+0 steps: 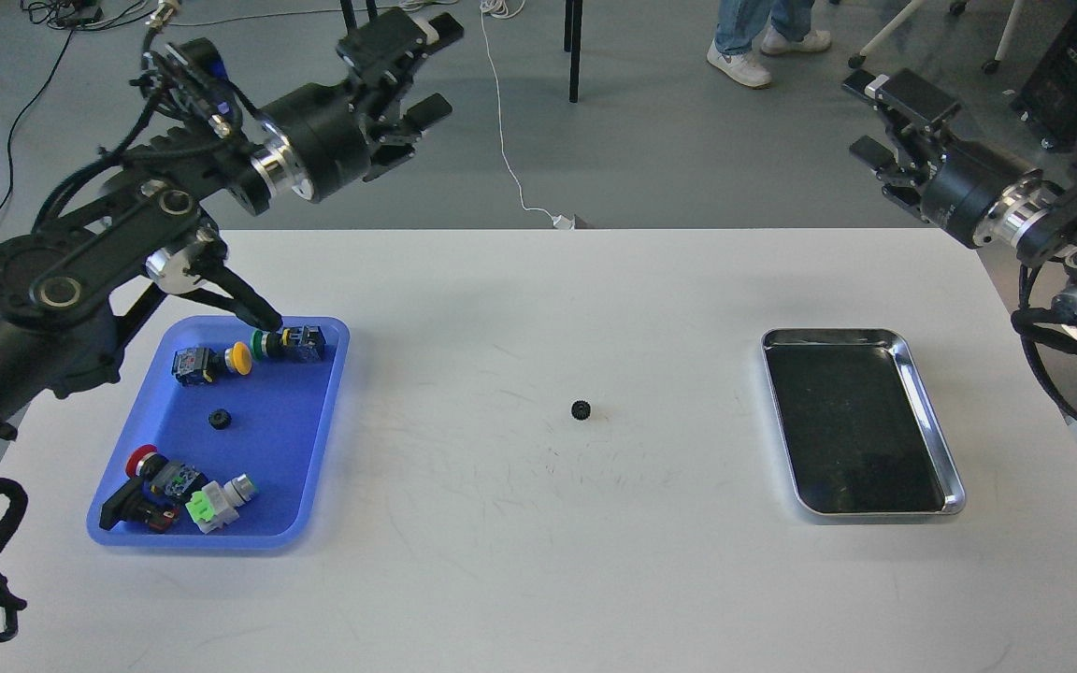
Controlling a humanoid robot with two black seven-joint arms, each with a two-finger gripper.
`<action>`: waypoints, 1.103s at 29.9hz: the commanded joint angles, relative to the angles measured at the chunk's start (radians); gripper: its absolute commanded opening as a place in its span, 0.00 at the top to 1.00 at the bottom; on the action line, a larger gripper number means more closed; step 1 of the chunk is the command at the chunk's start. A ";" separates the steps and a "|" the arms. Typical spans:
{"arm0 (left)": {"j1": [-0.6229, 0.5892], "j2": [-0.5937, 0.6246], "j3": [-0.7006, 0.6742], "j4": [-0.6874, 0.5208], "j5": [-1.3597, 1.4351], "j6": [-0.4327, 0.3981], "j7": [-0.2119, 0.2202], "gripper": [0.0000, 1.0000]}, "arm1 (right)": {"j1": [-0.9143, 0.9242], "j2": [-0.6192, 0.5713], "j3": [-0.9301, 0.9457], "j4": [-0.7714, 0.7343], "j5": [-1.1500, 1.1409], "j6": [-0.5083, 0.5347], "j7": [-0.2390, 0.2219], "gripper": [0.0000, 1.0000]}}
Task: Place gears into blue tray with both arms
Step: 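Reach the left gripper toward the second black piece, then close the left gripper on the black piece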
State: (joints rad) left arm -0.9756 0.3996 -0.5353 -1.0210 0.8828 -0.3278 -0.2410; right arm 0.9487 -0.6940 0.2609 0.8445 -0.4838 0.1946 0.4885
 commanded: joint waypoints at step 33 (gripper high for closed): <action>0.138 -0.389 0.440 0.288 1.148 0.375 -0.023 0.27 | -0.288 -0.128 0.070 0.077 0.449 0.224 0.000 0.03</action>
State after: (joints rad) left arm -0.8367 0.0114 -0.0951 -0.7464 2.0326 0.0443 -0.2637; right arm 0.6641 -0.8216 0.3311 0.9221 -0.0350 0.4189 0.4889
